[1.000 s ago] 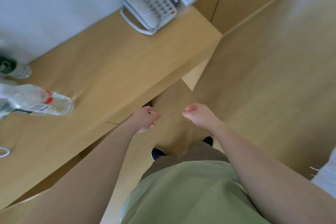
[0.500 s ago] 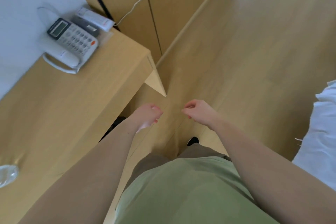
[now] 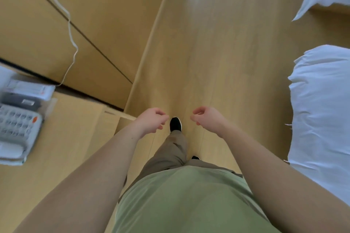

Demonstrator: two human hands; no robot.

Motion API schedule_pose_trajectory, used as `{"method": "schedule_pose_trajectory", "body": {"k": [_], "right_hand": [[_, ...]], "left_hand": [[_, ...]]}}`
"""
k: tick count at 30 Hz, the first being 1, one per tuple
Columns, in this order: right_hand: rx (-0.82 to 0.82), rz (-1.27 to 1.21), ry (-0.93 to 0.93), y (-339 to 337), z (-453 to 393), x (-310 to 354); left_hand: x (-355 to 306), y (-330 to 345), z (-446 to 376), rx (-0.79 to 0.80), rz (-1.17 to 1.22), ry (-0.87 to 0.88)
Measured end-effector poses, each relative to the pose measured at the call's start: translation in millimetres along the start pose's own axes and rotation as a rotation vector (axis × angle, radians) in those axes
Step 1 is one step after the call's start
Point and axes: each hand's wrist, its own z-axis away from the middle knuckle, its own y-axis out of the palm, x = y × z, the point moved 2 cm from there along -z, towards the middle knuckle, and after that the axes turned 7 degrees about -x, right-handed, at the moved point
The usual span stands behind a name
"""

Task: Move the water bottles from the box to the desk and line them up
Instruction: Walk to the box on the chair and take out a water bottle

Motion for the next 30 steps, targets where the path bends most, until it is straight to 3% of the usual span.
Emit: {"method": "schedule_pose_trajectory", "body": {"k": [12, 22, 30], "right_hand": [[-0.173, -0.116, 0.101, -77.8, -89.6, 77.6], [-0.258, -0.204, 0.158, -149.2, -161.3, 102.6], [-0.267, -0.234, 0.121, -261.4, -250.8, 129.4]], "left_hand": [[-127.6, -58.5, -118.2, 0.144, -0.126, 0.123], [-232.4, -73.7, -192.0, 0.187, -0.190, 0.157], [-352.2, -59.7, -268.7, 0.165, -0.184, 0.182]]}}
